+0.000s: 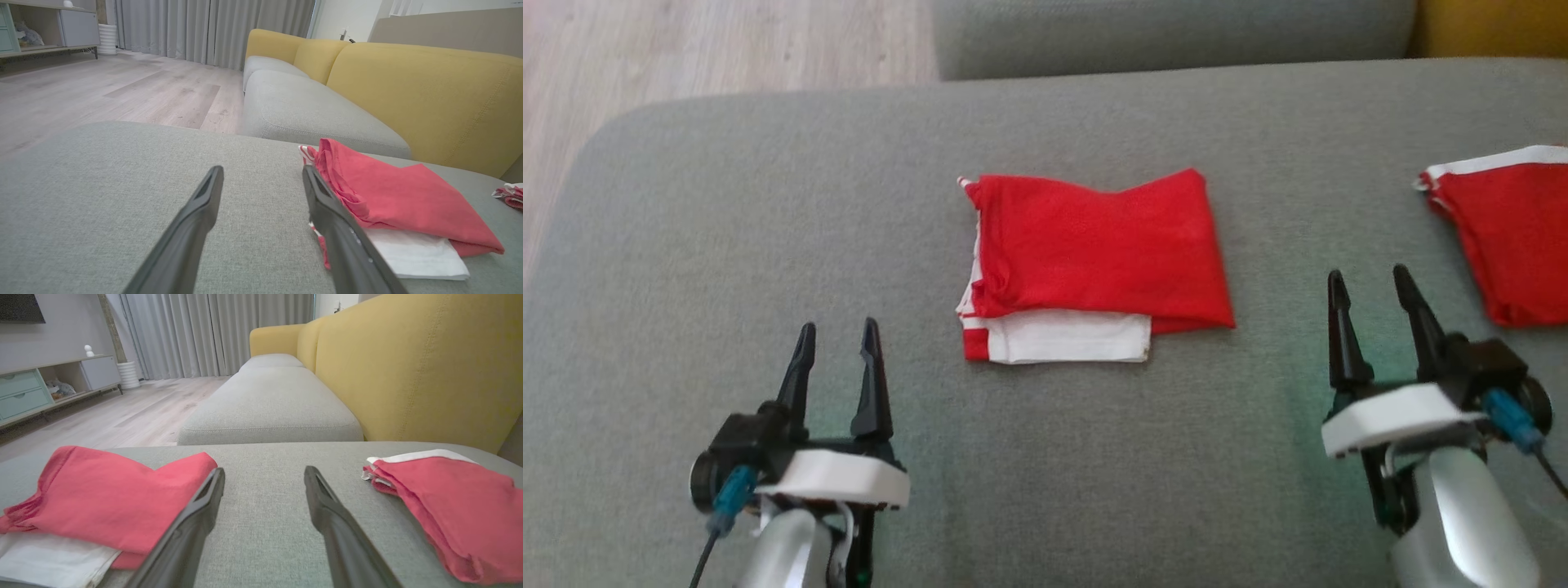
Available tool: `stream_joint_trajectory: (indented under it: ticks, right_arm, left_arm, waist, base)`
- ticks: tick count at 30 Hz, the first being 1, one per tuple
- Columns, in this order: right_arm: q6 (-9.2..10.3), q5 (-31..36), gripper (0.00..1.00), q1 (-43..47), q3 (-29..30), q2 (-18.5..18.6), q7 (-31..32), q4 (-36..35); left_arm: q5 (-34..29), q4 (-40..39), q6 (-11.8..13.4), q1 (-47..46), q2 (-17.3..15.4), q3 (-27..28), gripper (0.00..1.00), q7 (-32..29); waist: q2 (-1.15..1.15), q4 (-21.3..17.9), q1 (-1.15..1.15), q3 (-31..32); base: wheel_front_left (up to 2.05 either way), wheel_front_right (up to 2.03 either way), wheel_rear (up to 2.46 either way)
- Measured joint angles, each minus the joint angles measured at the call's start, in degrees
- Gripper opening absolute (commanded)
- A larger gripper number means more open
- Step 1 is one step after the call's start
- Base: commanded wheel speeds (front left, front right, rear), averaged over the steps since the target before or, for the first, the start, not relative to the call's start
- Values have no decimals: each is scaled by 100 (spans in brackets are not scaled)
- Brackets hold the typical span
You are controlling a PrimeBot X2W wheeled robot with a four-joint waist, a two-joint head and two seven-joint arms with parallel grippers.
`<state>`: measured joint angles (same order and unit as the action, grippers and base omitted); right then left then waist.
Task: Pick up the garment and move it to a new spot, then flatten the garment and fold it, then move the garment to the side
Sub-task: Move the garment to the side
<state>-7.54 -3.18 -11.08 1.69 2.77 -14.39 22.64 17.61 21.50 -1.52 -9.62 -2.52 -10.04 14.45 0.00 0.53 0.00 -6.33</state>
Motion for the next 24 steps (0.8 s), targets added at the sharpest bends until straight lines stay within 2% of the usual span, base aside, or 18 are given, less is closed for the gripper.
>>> stream_joint_trajectory:
  ticks: [6, 13, 24]
  right_arm:
    - [0, 143, 100, -678, 38, 1, 90, 521]
    - [0, 121, 100, -1496, 79, 4, 598, 1613]
    - [0, -288, 100, -2178, -309, 51, 793, 3096]
  left_arm:
    - [18, -10, 1, -257, 3, -163, 100, 0]
    - [119, 5, 12, -451, 5, -352, 100, 0]
    - [158, 30, 55, -563, 4, -480, 100, 0]
  waist:
    - [0, 233, 0, -275]
    - [0, 578, 1, -524]
    - [0, 945, 0, -716]
  base:
    - [0, 0, 0]
    - [0, 0, 0]
    - [0, 0, 0]
